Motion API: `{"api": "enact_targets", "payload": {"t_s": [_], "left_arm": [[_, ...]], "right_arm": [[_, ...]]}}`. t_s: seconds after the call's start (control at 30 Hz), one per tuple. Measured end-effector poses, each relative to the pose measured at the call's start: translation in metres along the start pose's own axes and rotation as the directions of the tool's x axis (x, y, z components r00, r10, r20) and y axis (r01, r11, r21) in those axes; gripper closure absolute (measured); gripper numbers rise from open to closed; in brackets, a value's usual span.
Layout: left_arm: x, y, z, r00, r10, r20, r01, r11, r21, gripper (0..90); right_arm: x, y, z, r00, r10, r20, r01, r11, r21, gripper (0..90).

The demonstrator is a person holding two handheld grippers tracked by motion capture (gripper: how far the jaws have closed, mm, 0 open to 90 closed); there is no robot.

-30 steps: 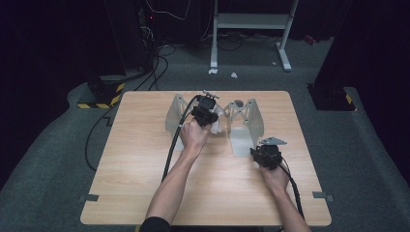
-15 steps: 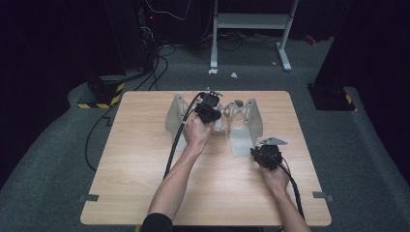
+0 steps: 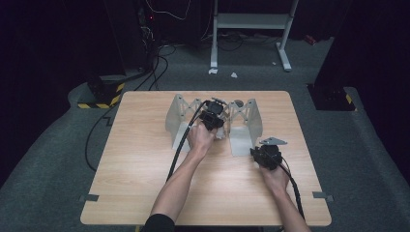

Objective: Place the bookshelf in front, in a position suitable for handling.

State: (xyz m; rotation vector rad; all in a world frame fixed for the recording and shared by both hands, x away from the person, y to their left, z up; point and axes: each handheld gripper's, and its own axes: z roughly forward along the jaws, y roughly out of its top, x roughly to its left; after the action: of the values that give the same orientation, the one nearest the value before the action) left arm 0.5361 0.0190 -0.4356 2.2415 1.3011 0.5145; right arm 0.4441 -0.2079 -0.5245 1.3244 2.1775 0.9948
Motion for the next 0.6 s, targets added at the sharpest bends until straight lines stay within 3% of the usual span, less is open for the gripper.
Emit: {"api": "enact_targets", "payload": {"t_s": [0.17, 0.23, 0.4, 0.6], "left_arm": [[0.000, -0.004, 0.008, 0.9999, -0.001, 0.014, 0.001, 0.9999, 0.014, 73.8], [0.000, -0.006, 0.013, 0.9991, 0.000, 0.043, -0.001, 0.9998, 0.021, 73.8], [-0.002, -0.007, 0.022, 0.9979, -0.003, 0.065, 0.000, 0.9991, 0.042, 73.9], [-0.002, -0.010, 0.033, 0.9975, 0.000, 0.071, -0.005, 0.9976, 0.069, 73.8]], "right_arm": [[0.000, 0.000, 0.000, 1.0000, 0.000, -0.002, 0.000, 1.000, 0.000, 73.3], [0.000, 0.000, 0.000, 1.0000, -0.001, -0.002, 0.001, 1.000, 0.000, 73.3], [0.000, 0.000, 0.000, 0.9997, 0.011, -0.021, -0.011, 1.000, -0.001, 76.1], [0.002, 0.000, 0.000, 0.9998, 0.001, -0.018, -0.001, 1.000, -0.001, 76.1]]}}
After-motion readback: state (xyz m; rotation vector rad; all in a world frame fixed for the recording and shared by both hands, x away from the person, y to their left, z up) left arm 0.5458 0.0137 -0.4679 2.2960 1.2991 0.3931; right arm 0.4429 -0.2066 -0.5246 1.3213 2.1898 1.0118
